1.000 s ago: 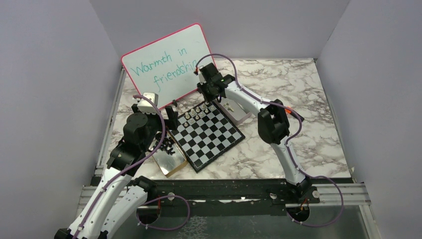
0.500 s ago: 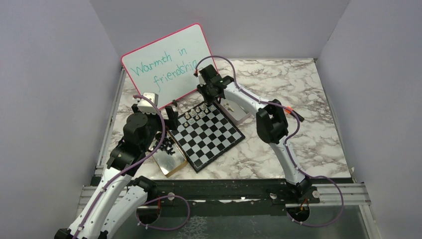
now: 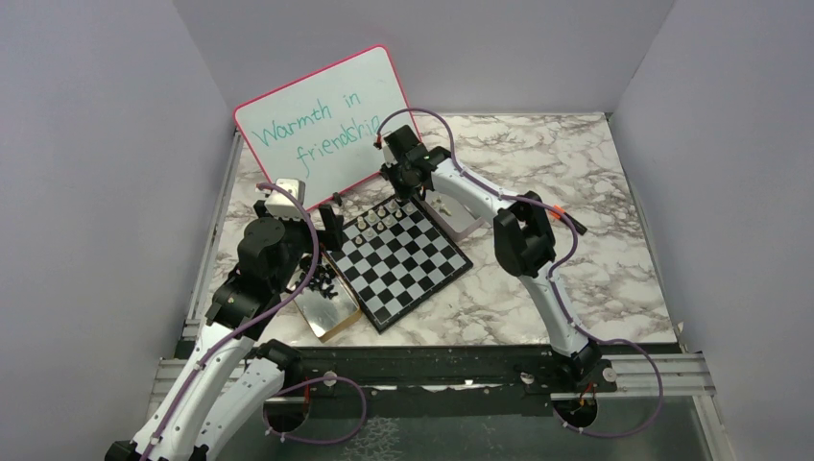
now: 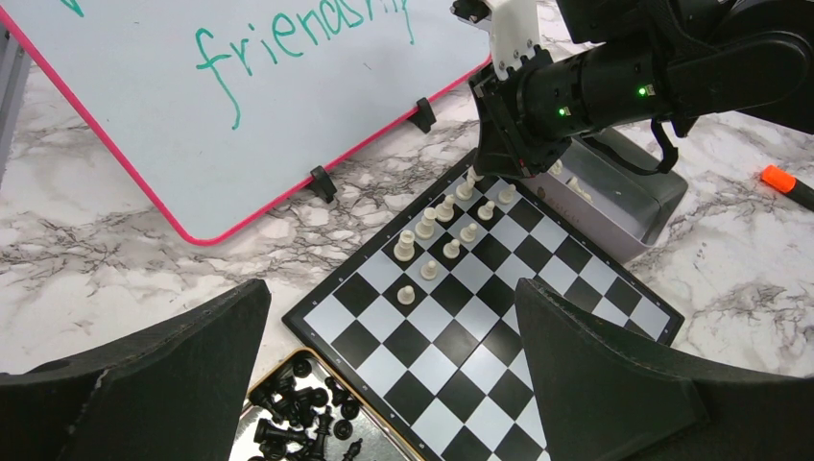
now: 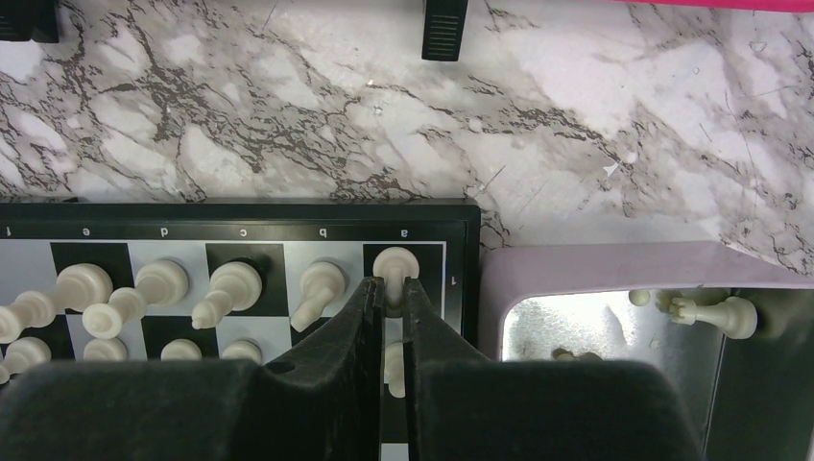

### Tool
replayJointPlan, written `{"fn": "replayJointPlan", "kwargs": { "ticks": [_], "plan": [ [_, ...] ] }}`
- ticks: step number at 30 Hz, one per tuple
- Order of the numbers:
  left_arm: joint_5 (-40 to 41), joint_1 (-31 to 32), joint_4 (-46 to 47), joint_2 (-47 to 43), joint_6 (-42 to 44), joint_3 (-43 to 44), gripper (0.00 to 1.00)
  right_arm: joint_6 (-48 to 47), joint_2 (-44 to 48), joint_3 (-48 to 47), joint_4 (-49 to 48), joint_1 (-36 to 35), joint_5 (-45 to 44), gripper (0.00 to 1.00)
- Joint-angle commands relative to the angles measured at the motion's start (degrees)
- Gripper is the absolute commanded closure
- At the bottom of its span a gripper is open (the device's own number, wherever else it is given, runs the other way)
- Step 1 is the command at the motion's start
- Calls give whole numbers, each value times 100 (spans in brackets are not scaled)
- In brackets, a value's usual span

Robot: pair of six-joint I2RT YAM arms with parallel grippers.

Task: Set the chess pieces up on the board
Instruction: Adjust the chess piece on the chessboard.

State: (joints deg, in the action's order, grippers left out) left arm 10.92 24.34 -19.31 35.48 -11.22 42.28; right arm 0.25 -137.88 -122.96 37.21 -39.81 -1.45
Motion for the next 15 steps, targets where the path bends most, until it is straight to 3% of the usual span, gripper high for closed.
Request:
{"fn": "replayJointPlan", "kwargs": {
  "ticks": [1,15],
  "plan": [
    [-142,-33,194,-5,76,-45,1,80,58,-106,223,-35,36,87],
    [-143,-34,199,-6,73,-53,1,159,23,-220,471,-35,-99,87]
  ]
}}
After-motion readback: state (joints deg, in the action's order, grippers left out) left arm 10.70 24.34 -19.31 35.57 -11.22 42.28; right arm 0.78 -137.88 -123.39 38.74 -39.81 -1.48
